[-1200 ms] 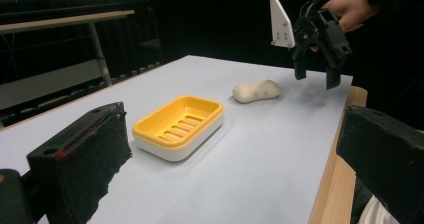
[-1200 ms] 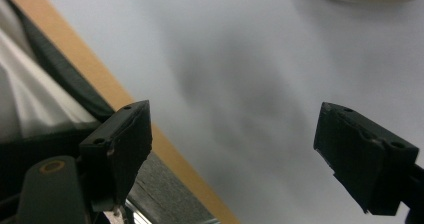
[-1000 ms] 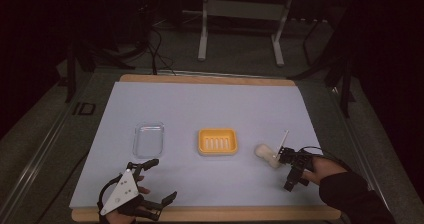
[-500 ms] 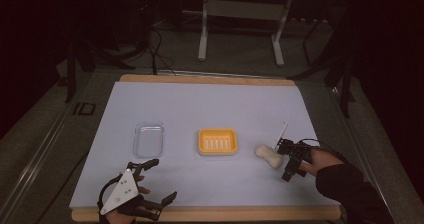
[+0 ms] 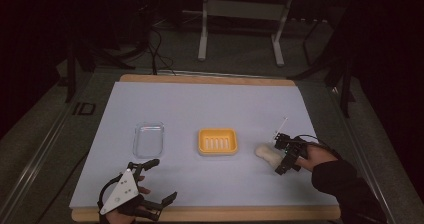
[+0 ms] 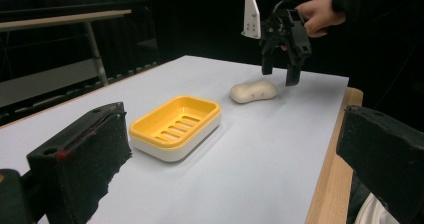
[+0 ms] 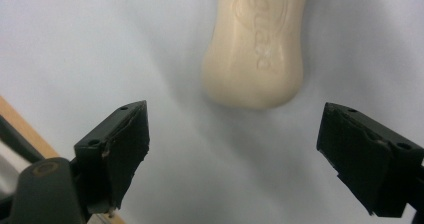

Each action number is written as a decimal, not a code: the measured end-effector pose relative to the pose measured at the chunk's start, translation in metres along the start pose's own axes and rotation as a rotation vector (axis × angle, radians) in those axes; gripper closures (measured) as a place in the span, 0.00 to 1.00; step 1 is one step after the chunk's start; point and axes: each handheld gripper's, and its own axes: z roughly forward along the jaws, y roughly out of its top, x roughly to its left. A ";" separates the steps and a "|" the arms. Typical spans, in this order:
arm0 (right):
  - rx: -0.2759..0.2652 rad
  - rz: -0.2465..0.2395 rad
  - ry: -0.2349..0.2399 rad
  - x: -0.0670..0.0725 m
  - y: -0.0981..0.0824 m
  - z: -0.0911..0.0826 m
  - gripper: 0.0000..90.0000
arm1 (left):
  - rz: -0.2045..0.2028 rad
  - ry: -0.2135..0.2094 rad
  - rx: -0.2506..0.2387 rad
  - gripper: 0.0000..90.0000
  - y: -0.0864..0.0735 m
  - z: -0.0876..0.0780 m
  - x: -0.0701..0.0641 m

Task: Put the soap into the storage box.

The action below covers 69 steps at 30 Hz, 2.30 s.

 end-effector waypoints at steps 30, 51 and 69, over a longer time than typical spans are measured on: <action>-0.295 0.003 -0.022 -0.010 0.011 0.019 0.33 | 0.006 0.001 -0.004 0.01 0.000 0.000 0.000; -0.309 0.003 -0.068 -0.002 0.007 0.033 0.53 | 0.013 -0.003 0.001 0.01 0.000 0.001 -0.001; -0.311 0.049 -0.048 -0.020 0.003 0.015 0.54 | 0.017 -0.002 0.006 0.01 0.000 0.002 0.000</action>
